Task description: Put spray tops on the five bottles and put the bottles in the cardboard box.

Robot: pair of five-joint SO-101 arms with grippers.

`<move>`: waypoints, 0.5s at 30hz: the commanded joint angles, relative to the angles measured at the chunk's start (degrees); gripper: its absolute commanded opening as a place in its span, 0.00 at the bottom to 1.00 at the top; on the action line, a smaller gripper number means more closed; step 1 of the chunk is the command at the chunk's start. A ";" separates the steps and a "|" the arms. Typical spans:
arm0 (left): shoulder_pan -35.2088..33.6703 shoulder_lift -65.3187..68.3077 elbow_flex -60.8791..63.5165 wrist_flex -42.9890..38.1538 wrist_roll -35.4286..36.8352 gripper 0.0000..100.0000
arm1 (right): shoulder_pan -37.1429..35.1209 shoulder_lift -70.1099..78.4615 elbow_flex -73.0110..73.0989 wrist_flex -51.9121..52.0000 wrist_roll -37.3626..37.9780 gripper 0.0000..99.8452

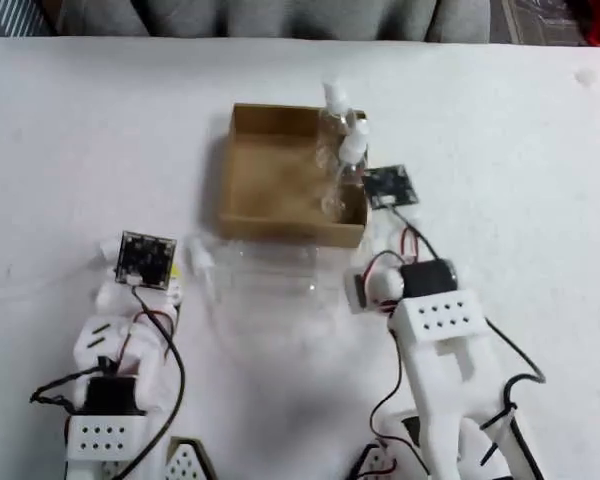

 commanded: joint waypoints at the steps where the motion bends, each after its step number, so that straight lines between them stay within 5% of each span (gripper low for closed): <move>1: -0.66 -0.57 -0.18 -1.67 -0.53 0.02 | 4.18 -1.36 0.35 -2.51 0.62 0.30; 5: -0.66 -0.57 -0.18 -1.67 -0.53 0.02 | 4.97 -1.36 4.31 -10.33 0.18 0.27; 10: -0.66 -0.57 -0.18 -1.58 -0.53 0.02 | 4.97 -1.36 7.56 -18.07 0.26 0.10; 15: -0.66 -0.57 -0.18 -1.58 -0.53 0.02 | 4.97 -1.27 7.65 -18.68 0.00 0.12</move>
